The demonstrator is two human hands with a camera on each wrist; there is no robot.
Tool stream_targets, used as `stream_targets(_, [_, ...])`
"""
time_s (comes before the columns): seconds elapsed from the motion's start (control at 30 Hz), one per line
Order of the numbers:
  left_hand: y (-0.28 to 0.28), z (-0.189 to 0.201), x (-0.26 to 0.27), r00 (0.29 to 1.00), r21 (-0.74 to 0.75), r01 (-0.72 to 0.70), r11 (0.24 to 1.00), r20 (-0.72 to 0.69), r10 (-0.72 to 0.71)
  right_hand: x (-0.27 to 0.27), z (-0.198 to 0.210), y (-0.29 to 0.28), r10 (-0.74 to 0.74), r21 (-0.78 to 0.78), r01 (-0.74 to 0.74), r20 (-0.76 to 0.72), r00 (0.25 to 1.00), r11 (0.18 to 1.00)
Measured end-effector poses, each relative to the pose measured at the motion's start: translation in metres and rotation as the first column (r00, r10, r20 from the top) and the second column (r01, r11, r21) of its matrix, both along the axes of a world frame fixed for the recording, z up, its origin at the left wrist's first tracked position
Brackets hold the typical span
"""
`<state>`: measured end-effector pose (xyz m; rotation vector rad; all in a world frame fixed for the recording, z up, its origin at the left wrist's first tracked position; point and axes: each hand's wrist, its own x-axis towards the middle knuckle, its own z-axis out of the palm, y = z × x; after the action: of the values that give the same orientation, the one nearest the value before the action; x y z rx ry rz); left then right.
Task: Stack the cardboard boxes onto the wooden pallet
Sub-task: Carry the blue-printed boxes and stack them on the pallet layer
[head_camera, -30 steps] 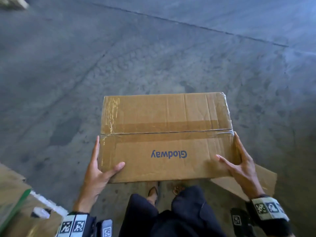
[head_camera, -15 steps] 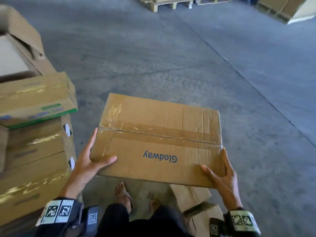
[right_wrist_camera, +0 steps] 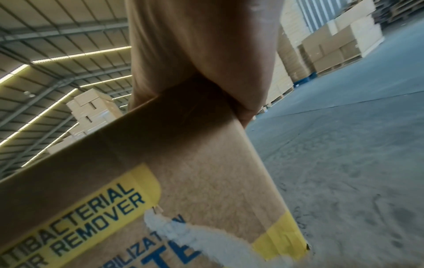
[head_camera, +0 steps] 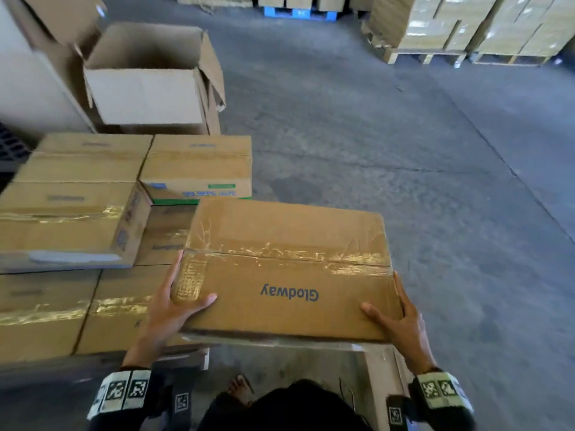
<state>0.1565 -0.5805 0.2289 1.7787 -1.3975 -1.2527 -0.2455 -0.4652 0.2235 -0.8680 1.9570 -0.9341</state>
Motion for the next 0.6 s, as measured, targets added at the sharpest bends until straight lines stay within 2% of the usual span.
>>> stream_targets(0.2, [-0.036,-0.014,0.084,0.999,0.034,-0.050,0.998,-0.016,0.051,0.065,-0.011,-0.075,0.135,0.027,-0.133,-0.070,0.988,0.991])
stream_targets(0.43, [-0.083,-0.026,0.119,0.993,0.063,-0.114,0.991,0.020,0.113,0.099,-0.021,-0.151,0.198,0.092,-0.191,-0.065,0.978,0.977])
stream_targets(0.6, [-0.138,-0.046,0.139,0.992,0.140,-0.126,0.982,-0.014,0.129,0.121,-0.031,-0.227,0.226,0.146,-0.225,0.011,0.974,0.963])
